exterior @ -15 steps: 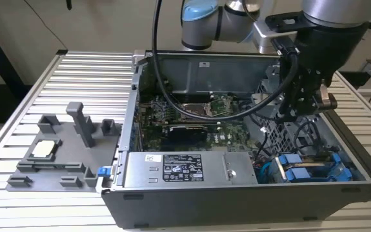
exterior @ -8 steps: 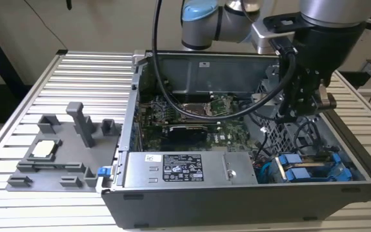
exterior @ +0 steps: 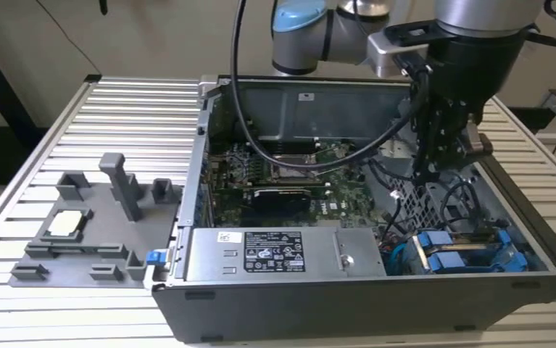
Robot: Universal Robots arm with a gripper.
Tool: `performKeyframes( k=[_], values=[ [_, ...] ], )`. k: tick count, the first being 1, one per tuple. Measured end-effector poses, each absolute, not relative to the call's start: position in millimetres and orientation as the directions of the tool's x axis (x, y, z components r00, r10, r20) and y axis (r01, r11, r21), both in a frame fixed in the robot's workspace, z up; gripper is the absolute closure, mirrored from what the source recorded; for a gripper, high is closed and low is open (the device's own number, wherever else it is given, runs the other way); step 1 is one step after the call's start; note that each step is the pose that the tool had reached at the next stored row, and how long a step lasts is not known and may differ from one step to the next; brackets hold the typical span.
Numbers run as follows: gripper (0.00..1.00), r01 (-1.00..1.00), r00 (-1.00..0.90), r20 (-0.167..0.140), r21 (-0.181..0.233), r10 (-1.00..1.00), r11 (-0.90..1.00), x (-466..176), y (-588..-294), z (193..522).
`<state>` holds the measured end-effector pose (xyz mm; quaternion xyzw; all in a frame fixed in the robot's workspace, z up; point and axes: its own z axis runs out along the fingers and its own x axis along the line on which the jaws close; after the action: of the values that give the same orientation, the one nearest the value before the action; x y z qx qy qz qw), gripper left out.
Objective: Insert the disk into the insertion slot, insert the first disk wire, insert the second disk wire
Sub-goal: 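Insert the second disk wire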
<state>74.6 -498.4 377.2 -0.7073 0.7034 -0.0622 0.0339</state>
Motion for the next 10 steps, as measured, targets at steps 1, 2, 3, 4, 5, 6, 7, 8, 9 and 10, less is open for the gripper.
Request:
performKeyframes(
  k=[1,2,3,4,5,6,7,8,9,10],
  values=[
    [0.73,-0.991,0.003,0.054,-0.135,-0.999,-0.01,74.5,-497.1,376.7],
    [0.73,-0.991,0.003,0.064,-0.135,-0.998,-0.012,74.3,-495.9,376.1],
    [0.73,-0.991,0.003,0.071,-0.135,-0.998,-0.012,74.1,-495.1,375.1],
    [0.73,-0.991,0.003,0.074,-0.135,-0.997,-0.013,73.7,-494.6,373.7],
    [0.73,-0.991,0.003,0.077,-0.135,-0.997,-0.013,73.3,-494.2,371.9],
    [0.73,-0.991,0.003,0.078,-0.135,-0.997,-0.013,72.8,-493.7,370.1],
    [0.73,-0.991,0.003,0.079,-0.136,-0.997,-0.013,72.2,-493.3,368.3],
    [0.73,-0.991,0.003,0.08,-0.136,-0.997,-0.014,71.7,-493.0,366.5],
    [0.73,-0.991,0.003,0.081,-0.136,-0.997,-0.014,71.3,-492.6,364.9],
    [0.73,-0.99,0.003,0.081,-0.137,-0.997,-0.014,70.8,-492.4,363.8]
  ],
)
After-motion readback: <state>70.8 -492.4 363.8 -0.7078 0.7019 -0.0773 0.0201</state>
